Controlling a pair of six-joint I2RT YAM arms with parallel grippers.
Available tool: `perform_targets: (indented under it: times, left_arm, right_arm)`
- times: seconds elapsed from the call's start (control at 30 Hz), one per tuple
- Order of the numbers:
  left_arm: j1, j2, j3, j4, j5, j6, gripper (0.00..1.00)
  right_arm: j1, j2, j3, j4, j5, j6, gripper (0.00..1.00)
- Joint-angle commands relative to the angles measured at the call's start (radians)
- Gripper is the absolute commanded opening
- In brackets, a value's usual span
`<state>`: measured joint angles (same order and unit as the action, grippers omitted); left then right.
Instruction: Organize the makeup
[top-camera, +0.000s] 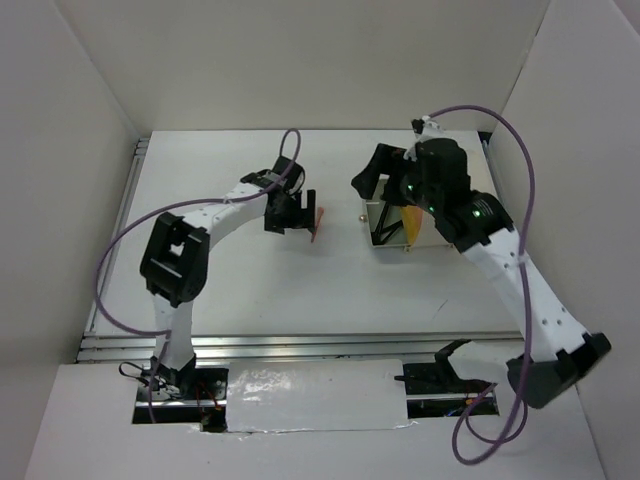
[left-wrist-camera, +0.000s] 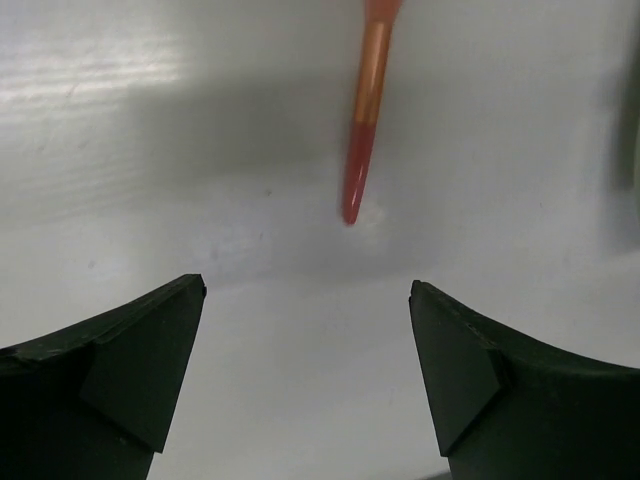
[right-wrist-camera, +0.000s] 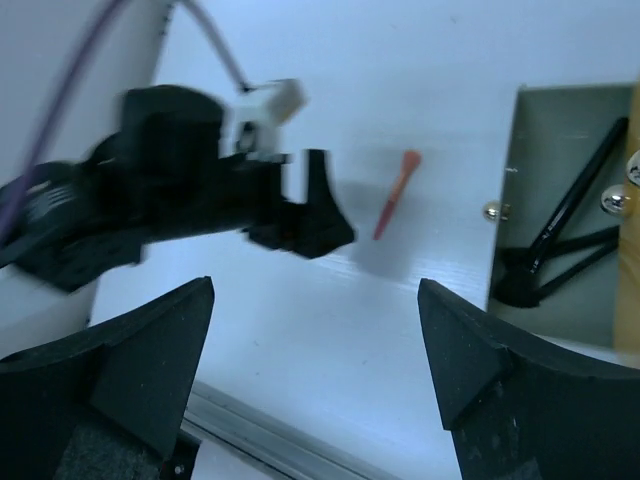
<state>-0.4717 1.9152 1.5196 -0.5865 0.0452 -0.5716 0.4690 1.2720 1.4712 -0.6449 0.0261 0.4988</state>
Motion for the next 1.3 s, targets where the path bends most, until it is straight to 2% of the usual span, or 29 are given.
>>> perform_targets:
  times: [0.0, 0.1, 0.33, 0.43, 0.47, 0.6, 0.63, 0.73, 0.8, 0.83, 0.9, 1.03, 1.27]
  left_arm:
    - [-0.061, 0.128, 0.137, 0.001, -0.125, 0.046, 0.97]
    - [-0.084, 0.226, 0.240, -0.018, -0.188, 0.033, 0.94]
    - [-0.151, 0.464, 0.505, -0.140, -0.370, 0.015, 0.80]
    - [-0.163, 0.554, 0.589, -0.216, -0.412, -0.020, 0.63]
    - [-0.163, 0.579, 0.599, -0.235, -0.413, -0.043, 0.47]
    - [-0.165, 0.565, 0.532, -0.223, -0.400, -0.080, 0.15]
    - [-0.163, 0.544, 0.502, -0.223, -0.397, -0.086, 0.00]
    - [-0.163, 0.442, 0.415, -0.181, -0.320, -0.087, 0.00]
    - [-0.162, 0.362, 0.351, -0.057, -0.250, -0.073, 0.00]
    - [-0.154, 0.279, 0.285, -0.008, -0.160, -0.064, 0.00]
    - [-0.147, 0.188, 0.220, 0.126, -0.069, -0.068, 0.00]
    - [-0.133, 0.131, 0.220, 0.220, 0.098, -0.119, 0.00]
    - [-0.131, 0.169, 0.301, 0.375, 0.289, -0.255, 0.00]
  right_arm:
    - [0.007, -0.107, -0.129, 0.077, -0.136, -0.022, 0.91]
    - [0.010, -0.224, -0.175, 0.057, -0.137, -0.020, 0.92]
    - [0.007, -0.309, -0.190, -0.007, -0.140, -0.025, 0.92]
    - [0.008, -0.326, -0.184, -0.021, -0.149, -0.031, 0.92]
    - [0.008, -0.329, -0.175, -0.030, -0.150, -0.034, 0.92]
    - [0.008, -0.335, -0.150, -0.053, -0.150, -0.054, 0.93]
    - [0.008, -0.333, -0.147, -0.056, -0.147, -0.057, 0.93]
    - [0.008, -0.324, -0.118, -0.062, -0.149, -0.074, 0.93]
    - [0.008, -0.310, -0.106, -0.064, -0.150, -0.074, 0.93]
    - [0.007, -0.307, -0.097, -0.064, -0.155, -0.071, 0.93]
    - [0.008, -0.296, -0.095, -0.053, -0.166, -0.066, 0.93]
    - [0.013, -0.292, -0.114, -0.041, -0.170, -0.066, 0.93]
    - [0.011, -0.313, -0.123, -0.045, -0.137, -0.062, 0.93]
